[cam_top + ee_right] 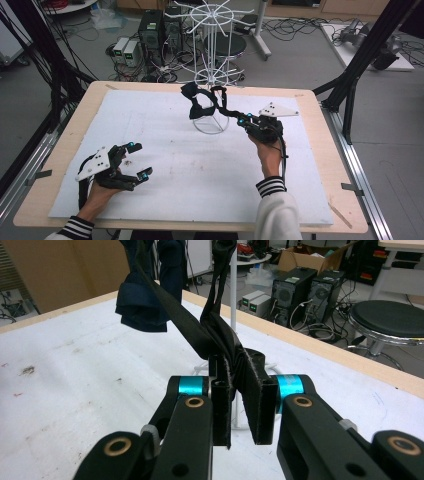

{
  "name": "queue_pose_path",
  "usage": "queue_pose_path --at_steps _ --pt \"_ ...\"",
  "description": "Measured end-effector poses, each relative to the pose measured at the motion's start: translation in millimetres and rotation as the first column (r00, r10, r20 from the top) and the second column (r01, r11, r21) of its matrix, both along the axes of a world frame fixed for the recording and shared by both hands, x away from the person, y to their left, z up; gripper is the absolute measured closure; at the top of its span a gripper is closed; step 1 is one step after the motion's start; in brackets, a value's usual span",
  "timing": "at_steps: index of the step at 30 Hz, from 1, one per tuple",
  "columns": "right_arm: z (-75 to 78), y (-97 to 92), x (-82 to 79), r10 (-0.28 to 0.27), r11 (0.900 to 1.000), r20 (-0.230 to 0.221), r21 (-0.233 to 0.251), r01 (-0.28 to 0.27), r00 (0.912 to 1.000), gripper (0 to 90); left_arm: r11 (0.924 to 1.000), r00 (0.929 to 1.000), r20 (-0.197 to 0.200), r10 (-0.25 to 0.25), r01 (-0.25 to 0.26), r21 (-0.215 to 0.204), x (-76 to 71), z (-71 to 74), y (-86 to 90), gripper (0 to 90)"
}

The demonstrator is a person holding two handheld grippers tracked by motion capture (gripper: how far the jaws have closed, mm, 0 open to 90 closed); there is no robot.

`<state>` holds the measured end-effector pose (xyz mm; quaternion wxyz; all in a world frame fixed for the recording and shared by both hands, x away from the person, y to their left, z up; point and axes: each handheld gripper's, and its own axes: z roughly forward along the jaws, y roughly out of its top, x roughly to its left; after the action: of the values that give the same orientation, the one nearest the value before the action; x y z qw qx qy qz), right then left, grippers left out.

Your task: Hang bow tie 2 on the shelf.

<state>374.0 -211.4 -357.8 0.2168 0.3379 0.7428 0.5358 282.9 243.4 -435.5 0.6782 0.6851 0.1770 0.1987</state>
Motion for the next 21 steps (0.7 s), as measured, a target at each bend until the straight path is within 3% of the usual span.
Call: queue_pose_path --at_steps 3,4,6,8,9,10,12,14,21 --pt "-0.3 -1.1 -0.9 -0.002 1.0000 0.003 0.000 0.002 1.0000 79.0 1.0000 1.0000 -0.001 0.003 -0.003 0.001 0.1 -0.2 0.1 13.0" --pt "-0.5 -1.2 -1.3 -0.005 1.0000 0.002 0.003 0.005 1.0000 74.0 1.0000 1.0000 0.000 0.003 -0.003 0.002 0.1 -0.3 0.1 13.0" --pt "-1.0 -0.4 -2.0 -0.010 0.9998 0.009 0.015 0.010 0.9999 55.0 1.0000 1.0000 0.001 0.005 -0.005 0.001 0.4 -0.3 0.3 13.0" --pt "-1.0 1.9 -2.7 -0.023 0.9993 0.024 0.031 0.023 0.9994 26.1 1.0000 1.0000 -0.001 0.006 -0.006 0.000 0.7 -0.6 0.2 13.0" --pt "-0.6 4.4 -3.8 -0.055 0.9982 0.036 0.024 0.054 0.9978 14.7 1.0000 1.0000 -0.001 0.007 -0.007 0.000 0.8 -0.6 0.2 13.0" --pt "0.1 5.8 -5.4 -0.064 0.9979 0.049 0.010 0.063 0.9967 9.5 1.0000 1.0000 0.000 0.010 -0.010 -0.002 0.6 -0.7 0.0 13.0" --pt "1.2 5.5 -8.9 -0.031 0.9994 0.078 0.018 0.030 0.9965 9.2 0.9999 0.9999 0.001 0.011 -0.011 0.003 0.5 -0.6 0.2 13.0" --pt "2.2 4.9 -12.2 -0.019 0.9991 0.077 0.040 0.015 0.9968 9.2 0.9999 0.9999 -0.002 0.014 -0.014 0.003 0.2 -0.4 0.6 13.0" --pt "7.6 -2.5 -24.6 -0.008 0.9988 0.083 0.048 0.004 0.9965 9.2 0.9993 0.9993 -0.004 0.036 -0.036 0.004 0.2 -1.2 4.7 13.0"
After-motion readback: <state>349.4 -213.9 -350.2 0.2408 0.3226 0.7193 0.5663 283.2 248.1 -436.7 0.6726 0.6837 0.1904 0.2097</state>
